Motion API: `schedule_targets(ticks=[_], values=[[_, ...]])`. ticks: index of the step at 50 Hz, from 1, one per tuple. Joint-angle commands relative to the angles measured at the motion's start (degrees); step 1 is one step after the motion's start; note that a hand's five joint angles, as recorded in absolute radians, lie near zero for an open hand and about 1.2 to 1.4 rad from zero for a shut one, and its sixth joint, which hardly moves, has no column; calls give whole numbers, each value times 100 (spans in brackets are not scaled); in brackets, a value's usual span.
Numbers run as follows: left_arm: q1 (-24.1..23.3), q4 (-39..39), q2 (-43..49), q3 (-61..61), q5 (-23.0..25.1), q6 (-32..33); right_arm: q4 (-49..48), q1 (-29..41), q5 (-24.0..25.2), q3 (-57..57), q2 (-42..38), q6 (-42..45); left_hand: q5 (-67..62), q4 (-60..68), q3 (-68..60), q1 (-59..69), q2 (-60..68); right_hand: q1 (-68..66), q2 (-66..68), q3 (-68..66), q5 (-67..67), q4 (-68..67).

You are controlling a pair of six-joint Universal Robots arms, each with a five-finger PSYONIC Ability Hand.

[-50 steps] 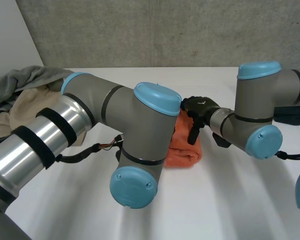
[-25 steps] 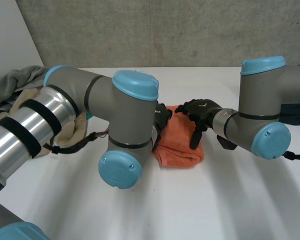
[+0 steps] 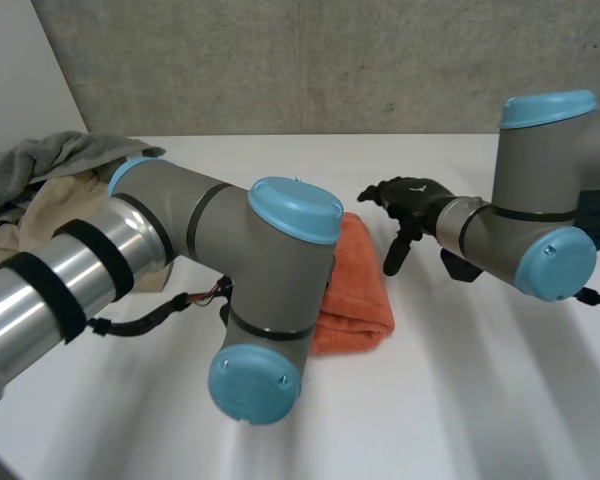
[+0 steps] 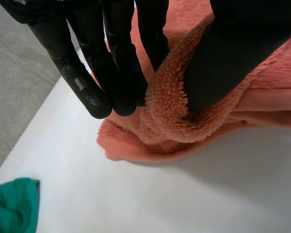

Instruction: Fold the laundry.

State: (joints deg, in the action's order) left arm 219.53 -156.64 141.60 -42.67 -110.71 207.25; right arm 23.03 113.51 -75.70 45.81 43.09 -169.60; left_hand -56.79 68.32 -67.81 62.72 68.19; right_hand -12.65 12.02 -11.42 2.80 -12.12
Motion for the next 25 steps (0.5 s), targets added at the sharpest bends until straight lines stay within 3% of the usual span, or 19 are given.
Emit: schedule_targets(ticks=[1,2,6,7,10,12,16,20,23,25], values=[[-95,37,-422,-602,76,-325,526,180,178,-695,-687,-65,-1321,1168,-1219,1728,1181,265,-202,142,-280,212],[-112,46,-449,-628,76,-361,570,198,178,-748,-766,-56,-1321,1168,-1219,1728,1181,265,-202,142,-280,212],[-121,28,-475,-637,6,-528,755,250,99,-880,-1004,-39,1330,-1482,1432,-923,-1469,265,-202,142,-280,212],[-77,54,-501,-628,-73,-589,773,251,82,-846,-1004,-30,2684,-2837,2786,-2277,-2824,265,-202,142,-280,212],[19,55,-685,-628,-222,-651,781,233,117,-697,-900,14,4875,-5028,4977,-4468,-5015,265,-202,142,-280,212],[98,11,-835,-628,-275,-660,773,224,117,-591,-785,49,5637,-5789,5738,-5230,-5776,265,-202,142,-280,212],[309,-270,-1073,-567,-206,-677,615,215,90,-143,-293,242,5679,-5832,5781,-5272,-5819,265,-202,142,-280,212],[468,-438,-994,-277,207,-712,255,207,55,296,137,269,5679,-5832,5781,-5272,-5819,265,-202,142,-280,212],[477,-289,-653,82,838,-914,-79,233,-85,613,410,190,5679,-5832,5781,-5272,-5819,265,-202,142,-280,212],[477,-44,-398,267,946,-1002,-193,242,-173,736,463,129,5679,-5832,5781,-5272,-5819,265,-202,142,-280,212]])
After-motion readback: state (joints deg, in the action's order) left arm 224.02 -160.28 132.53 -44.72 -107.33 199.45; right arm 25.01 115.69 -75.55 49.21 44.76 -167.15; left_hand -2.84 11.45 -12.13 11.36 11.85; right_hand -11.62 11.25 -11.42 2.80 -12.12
